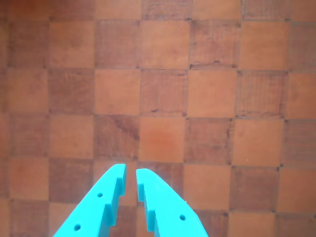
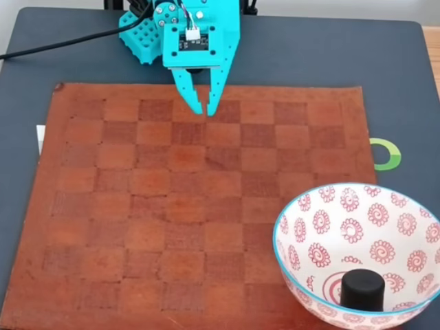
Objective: Grasp a black cylinder and put it in a bowl.
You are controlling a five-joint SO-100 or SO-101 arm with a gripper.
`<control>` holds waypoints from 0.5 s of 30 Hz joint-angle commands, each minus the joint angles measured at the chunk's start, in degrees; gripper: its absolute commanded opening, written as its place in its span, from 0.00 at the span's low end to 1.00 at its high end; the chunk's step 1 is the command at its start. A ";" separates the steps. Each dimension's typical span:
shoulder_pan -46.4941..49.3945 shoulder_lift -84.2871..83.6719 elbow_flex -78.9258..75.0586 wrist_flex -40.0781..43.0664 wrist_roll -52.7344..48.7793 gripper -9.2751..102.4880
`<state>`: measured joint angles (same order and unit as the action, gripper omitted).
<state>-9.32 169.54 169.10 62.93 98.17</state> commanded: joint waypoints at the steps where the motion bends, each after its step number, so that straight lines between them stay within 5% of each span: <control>1: 0.44 3.52 0.79 -0.70 0.35 0.08; 15: 0.00 18.81 8.70 0.18 0.35 0.08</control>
<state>-9.32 186.42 177.54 63.02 98.17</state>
